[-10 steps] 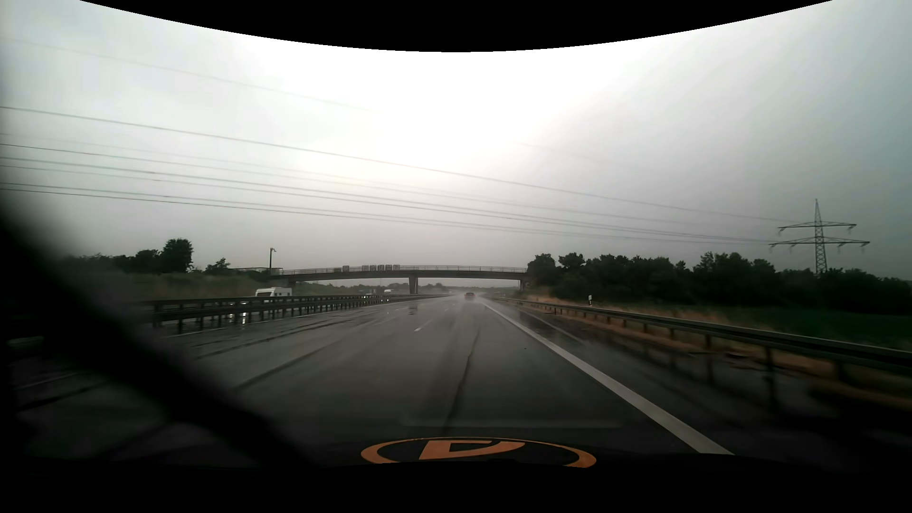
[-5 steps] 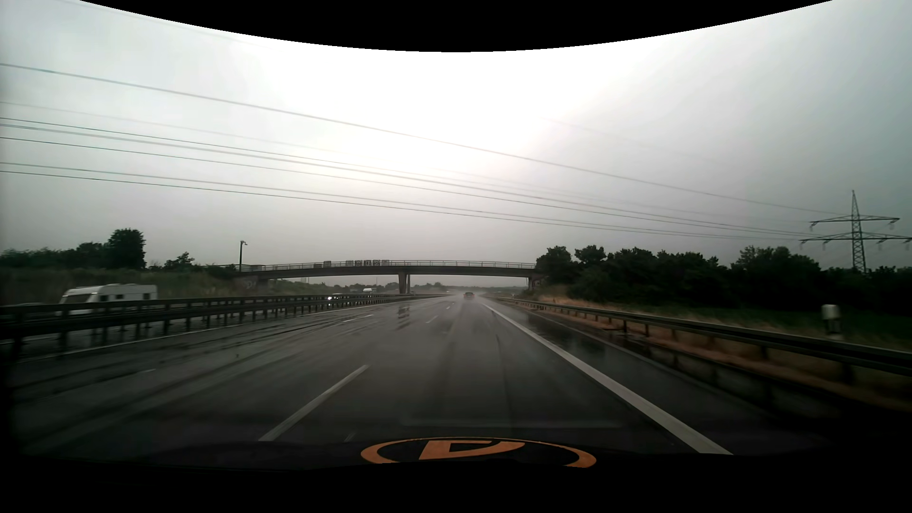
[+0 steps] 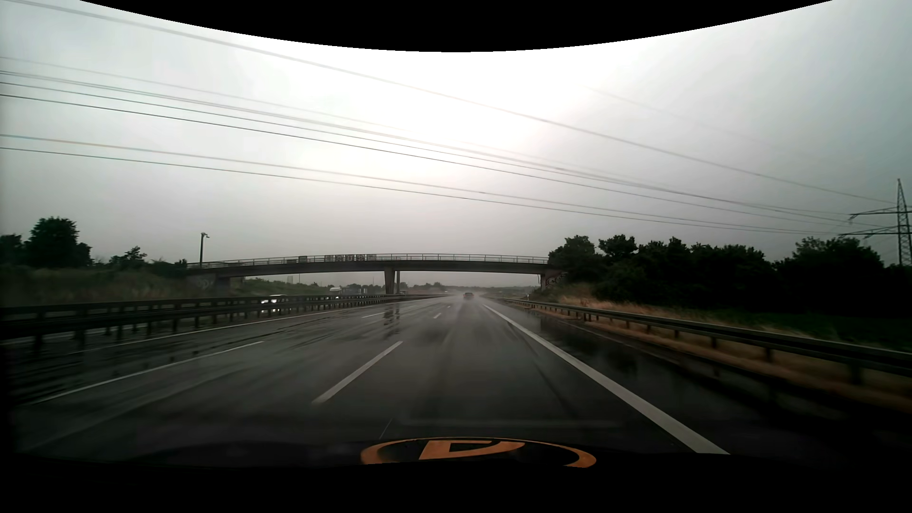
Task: Follow the waypoints while adhering to traffic rules and regulations
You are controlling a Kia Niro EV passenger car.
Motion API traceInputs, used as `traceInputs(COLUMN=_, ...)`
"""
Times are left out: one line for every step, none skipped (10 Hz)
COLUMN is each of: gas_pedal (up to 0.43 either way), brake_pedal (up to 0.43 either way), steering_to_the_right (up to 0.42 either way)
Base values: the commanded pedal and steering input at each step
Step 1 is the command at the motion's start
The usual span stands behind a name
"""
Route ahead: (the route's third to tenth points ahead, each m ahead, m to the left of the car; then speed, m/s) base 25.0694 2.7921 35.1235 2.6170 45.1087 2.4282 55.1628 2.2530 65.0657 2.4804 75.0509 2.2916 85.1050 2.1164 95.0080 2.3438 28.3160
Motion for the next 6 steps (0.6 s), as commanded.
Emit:
traceInputs(gas_pedal=0.220, brake_pedal=0.000, steering_to_the_right=-0.002)
traceInputs(gas_pedal=0.240, brake_pedal=0.000, steering_to_the_right=-0.002)
traceInputs(gas_pedal=0.248, brake_pedal=0.000, steering_to_the_right=-0.002)
traceInputs(gas_pedal=0.248, brake_pedal=0.000, steering_to_the_right=-0.002)
traceInputs(gas_pedal=0.248, brake_pedal=0.000, steering_to_the_right=-0.002)
traceInputs(gas_pedal=0.248, brake_pedal=0.000, steering_to_the_right=-0.002)
